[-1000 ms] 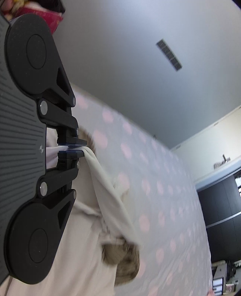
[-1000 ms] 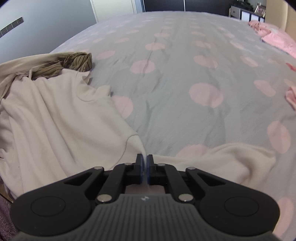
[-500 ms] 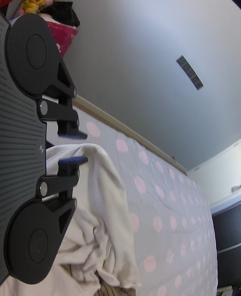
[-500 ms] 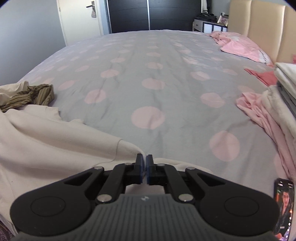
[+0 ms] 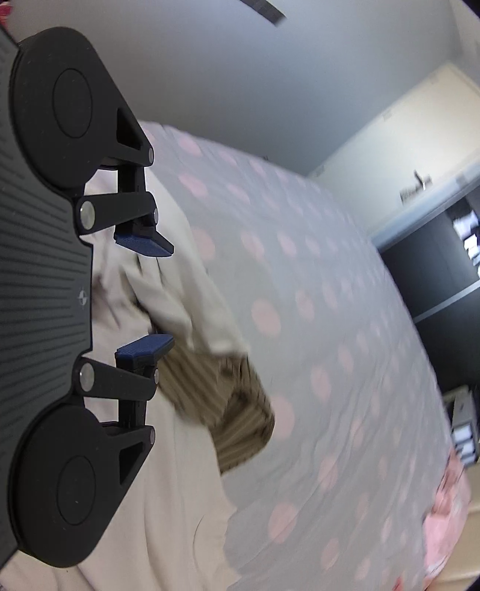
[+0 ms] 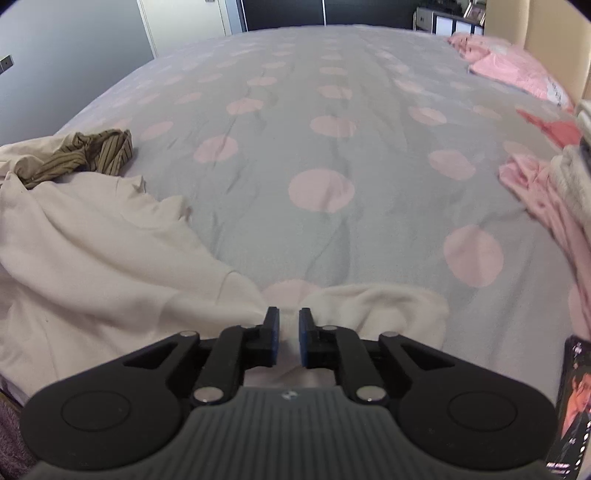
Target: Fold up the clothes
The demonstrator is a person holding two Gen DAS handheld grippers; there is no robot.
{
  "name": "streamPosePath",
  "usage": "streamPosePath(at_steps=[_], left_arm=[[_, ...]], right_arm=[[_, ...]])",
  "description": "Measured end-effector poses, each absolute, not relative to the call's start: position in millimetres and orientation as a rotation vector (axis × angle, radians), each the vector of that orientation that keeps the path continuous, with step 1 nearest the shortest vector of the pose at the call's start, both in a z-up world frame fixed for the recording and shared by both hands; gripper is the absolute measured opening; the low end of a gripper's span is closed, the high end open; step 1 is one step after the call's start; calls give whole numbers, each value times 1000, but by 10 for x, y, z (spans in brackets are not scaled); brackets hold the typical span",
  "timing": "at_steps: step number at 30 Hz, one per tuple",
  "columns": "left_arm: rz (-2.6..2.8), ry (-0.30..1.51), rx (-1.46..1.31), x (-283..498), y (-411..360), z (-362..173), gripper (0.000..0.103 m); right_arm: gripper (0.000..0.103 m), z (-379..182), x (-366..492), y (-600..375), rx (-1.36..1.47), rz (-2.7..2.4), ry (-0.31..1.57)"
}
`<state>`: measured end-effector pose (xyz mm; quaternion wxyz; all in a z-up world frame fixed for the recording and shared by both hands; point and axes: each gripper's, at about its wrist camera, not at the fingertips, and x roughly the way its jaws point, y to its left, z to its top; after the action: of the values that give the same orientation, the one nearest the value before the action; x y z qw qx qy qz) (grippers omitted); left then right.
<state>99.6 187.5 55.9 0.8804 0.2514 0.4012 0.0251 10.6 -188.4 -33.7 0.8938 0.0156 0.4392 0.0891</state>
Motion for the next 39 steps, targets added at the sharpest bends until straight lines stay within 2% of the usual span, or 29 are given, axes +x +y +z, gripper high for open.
streamPosePath(at_steps=[3,10,16,21,22,23,26,29,31,33,35,37,39], left_arm=[[-66,843,536,1166,1625,315,45],[-315,881,674,1534,1165,-186,49],[-419,978,743,1864,1081,-582,49],[-446,1061,749,1913,1156,-831,48],[-453,1067,745,1894,1160,-858,44],[-462,1071,742,1870,1159,-879,34],[-475,1068,743,1769,1141,-892,21],[-476,1060,744,1676,1165,-856,14],[-476,1045,749,1610,1185,-824,9],[-475,1030,756,1543,1198,-784,4],[-472,1005,771,1450,1211,-740,1],[-487,993,779,1385,1210,-682,1],[-514,1001,791,1337,1203,-617,1]], right_arm=[[35,-305,123,-1885,66,207,880],[36,-448,321,-1817,116,251,907],[42,-580,459,-1748,135,296,935],[42,-688,593,-1725,160,305,941],[42,-703,624,-1724,174,305,940],[42,-710,655,-1719,189,308,936],[43,-726,740,-1653,196,324,927],[45,-788,818,-1562,188,346,951],[52,-834,828,-1510,178,362,976],[53,-837,806,-1456,148,383,993],[51,-830,768,-1399,98,405,1017],[19,-819,701,-1366,48,406,1023],[18,-787,648,-1383,50,422,1027]])
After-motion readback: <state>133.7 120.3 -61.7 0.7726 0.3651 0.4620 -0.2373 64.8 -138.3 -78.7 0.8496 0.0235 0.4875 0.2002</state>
